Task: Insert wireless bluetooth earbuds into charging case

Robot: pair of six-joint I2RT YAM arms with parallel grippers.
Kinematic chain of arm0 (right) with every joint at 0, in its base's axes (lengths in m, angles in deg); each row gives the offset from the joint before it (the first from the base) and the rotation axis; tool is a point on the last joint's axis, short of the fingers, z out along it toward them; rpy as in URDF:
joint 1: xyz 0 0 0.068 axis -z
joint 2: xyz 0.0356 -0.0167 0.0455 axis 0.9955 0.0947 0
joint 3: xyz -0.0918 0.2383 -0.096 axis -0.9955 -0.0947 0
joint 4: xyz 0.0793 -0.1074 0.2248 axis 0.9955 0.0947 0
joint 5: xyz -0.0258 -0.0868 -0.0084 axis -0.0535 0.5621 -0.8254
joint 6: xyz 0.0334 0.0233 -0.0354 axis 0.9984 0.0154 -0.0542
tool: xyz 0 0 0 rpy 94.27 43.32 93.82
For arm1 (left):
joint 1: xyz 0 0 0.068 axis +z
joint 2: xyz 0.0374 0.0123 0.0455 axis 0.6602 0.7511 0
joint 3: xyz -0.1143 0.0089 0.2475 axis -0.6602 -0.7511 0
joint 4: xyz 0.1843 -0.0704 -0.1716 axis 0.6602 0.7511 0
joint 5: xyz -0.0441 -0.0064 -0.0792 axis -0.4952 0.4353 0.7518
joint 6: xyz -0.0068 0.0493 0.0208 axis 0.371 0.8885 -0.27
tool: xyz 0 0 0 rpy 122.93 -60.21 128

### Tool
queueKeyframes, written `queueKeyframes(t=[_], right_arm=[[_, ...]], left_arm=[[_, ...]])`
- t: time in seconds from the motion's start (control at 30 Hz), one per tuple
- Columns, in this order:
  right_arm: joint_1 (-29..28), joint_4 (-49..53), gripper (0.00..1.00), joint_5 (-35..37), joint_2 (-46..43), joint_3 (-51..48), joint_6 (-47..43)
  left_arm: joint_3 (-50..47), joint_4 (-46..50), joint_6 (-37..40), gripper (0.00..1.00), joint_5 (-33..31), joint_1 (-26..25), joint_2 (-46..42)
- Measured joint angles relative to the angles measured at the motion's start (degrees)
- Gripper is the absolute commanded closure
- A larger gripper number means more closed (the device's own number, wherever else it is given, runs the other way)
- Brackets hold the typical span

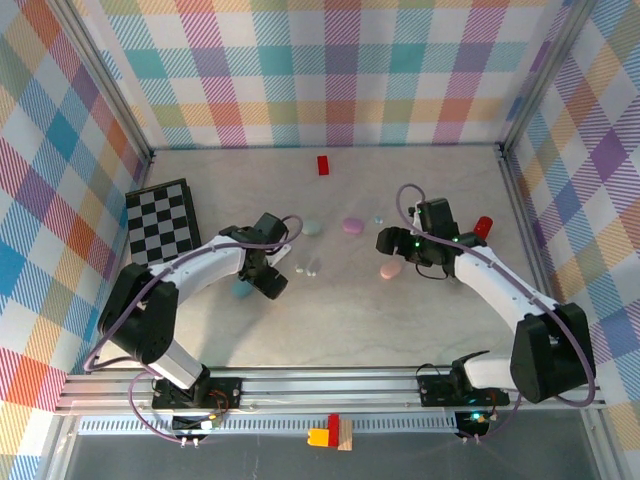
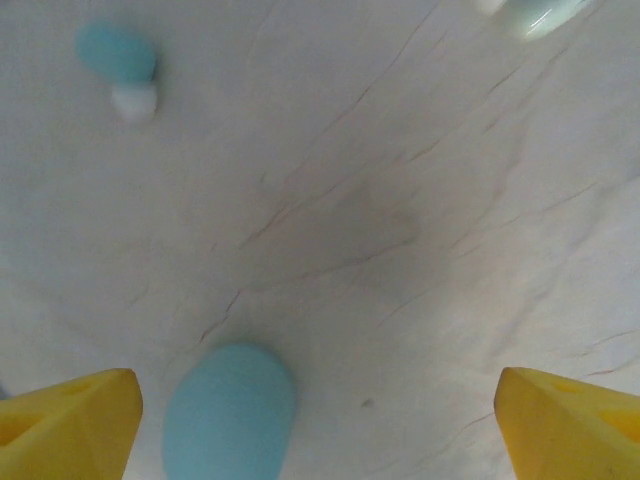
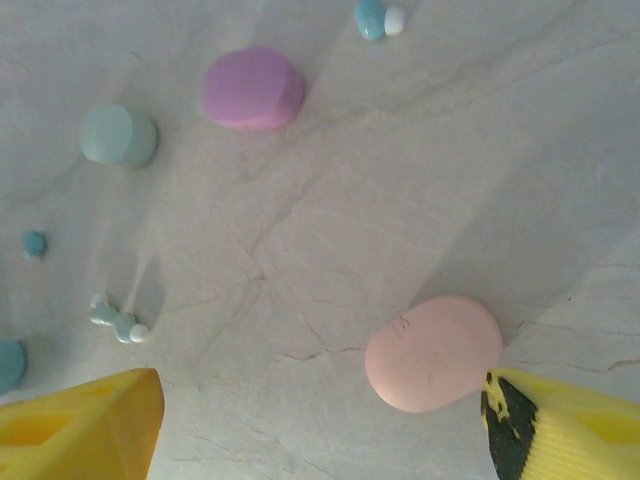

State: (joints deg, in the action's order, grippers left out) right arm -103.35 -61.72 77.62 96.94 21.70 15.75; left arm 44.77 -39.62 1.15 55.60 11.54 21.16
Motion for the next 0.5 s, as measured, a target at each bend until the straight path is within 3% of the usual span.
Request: queueKeyframes(t=[0.4, 0.5], right_arm=[[-0.4, 0.3, 0.17, -0.2, 1.6, 0.0, -0.3], [-0.4, 0.3, 0.17, 0.0, 1.6, 0.0, -0.3]], left_arm=[[0.0, 2.6, -2.1, 0.42, -1.4, 3.8, 5.4], [-0.2, 2.7, -2.2, 0.42, -1.4, 4.0, 6.1]])
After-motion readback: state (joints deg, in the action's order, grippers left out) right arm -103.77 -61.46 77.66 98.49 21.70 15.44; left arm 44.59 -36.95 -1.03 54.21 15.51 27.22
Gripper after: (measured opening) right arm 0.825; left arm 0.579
